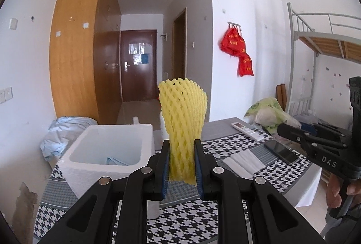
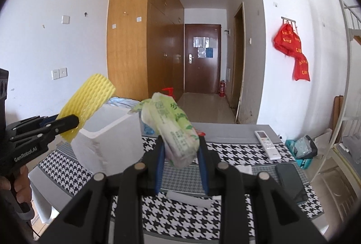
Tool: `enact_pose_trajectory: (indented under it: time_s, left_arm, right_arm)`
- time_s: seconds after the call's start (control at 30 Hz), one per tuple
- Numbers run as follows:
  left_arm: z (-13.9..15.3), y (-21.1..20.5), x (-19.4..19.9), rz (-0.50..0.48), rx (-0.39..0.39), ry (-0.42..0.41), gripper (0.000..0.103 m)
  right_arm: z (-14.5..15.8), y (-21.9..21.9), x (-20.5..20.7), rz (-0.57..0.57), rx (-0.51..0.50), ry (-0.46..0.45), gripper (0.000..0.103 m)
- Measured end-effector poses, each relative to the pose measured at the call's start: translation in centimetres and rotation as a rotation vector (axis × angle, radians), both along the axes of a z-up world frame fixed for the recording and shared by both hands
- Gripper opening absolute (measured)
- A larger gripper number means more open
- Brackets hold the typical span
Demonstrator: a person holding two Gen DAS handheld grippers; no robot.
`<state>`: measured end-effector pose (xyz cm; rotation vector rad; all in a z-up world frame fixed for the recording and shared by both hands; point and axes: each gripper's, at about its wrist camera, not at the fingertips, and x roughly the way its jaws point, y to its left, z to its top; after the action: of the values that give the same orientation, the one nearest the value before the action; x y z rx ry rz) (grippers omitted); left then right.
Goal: Organize soft objects
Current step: 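Lift the yellow net sleeve with the left tool while the right tool lifts the packet, then carry the wrapped packet over the white foam box and open the right tool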
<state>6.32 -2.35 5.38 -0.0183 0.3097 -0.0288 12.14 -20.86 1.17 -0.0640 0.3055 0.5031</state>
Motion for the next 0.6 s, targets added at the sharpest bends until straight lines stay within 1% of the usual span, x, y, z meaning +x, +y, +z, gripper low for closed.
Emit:
enact_pose_trajectory:
  time_s: [0.23, 0.43, 0.6]
  left_arm:
    - [-0.1, 1.3, -0.6, 0.029, 0.000, -0.008, 0.020]
    - [0.0, 3.0, -1.2, 0.080, -0.001, -0.020, 0.020]
    - [-0.3, 4.6, -1.4, 0.125, -0.008, -0.011, 0.020]
  right_arm:
    - [-0.2, 1.3, 0.1, 0.027, 0.021, 0.011, 0.031]
    - [-0.2, 2.8, 0.1, 0.066, 0.016, 0.015, 0.031]
    - [-0.1, 4.2, 0.0, 0.104, 0.021, 0.014, 0.031]
